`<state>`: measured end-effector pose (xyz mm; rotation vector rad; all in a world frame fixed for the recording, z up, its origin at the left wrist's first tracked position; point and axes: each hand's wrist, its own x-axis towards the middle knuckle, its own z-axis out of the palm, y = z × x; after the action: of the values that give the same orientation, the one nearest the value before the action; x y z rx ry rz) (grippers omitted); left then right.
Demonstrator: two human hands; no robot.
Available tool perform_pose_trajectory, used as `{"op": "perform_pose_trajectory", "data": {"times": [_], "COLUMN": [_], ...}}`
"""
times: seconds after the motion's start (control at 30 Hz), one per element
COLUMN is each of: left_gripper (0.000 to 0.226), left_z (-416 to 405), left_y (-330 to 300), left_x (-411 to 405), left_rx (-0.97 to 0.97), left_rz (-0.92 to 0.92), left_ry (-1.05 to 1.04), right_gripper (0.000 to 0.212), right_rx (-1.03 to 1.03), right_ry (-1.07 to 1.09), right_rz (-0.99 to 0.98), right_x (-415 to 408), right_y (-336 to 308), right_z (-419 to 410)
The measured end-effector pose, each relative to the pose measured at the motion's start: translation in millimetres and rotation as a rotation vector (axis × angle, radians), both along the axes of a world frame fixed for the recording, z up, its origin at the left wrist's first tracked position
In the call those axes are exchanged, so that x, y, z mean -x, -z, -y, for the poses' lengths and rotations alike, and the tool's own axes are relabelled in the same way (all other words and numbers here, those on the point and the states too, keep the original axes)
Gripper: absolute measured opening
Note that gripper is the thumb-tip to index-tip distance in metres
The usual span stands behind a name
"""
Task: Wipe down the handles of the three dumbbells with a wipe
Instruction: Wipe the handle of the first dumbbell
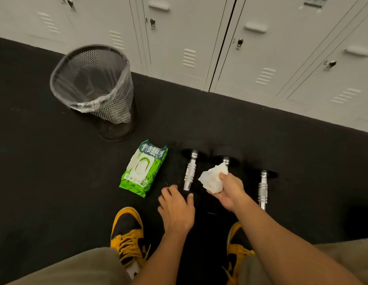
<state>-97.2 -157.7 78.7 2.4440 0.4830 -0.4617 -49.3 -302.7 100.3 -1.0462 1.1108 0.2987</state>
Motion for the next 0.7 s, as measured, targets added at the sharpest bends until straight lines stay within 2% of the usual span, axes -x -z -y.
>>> {"op": "perform_pose_trajectory", "data": {"times": [0.2,0.33,0.5,0.7], "left_gripper": [0.063,0.068,0.075,0.075], "left_z": [14,15,15,15], "left_y": [19,33,48,58], "left_x": [-11,-12,-4,3], "left_rx": [-0.021,-0.050,0.000,0.015], "left_rz": [0.044,0.055,0.049,0.079], "left_ry": [-0.054,-0.059,-0.137,-0.142], "right_gripper": [0.030,0.024,0.028,0.032], "right_rx": [0.054,0.161,0.237,0.241], "right_ry": [-0.047,-0.132,-0.211,-0.198], "right_rz": [-0.003,-0.019,-0.070,-0.086], "right_x": [-22,-38,-54,-71], "right_y": [35,49,72,76], "right_z": [-8,-13,-20,-35]}}
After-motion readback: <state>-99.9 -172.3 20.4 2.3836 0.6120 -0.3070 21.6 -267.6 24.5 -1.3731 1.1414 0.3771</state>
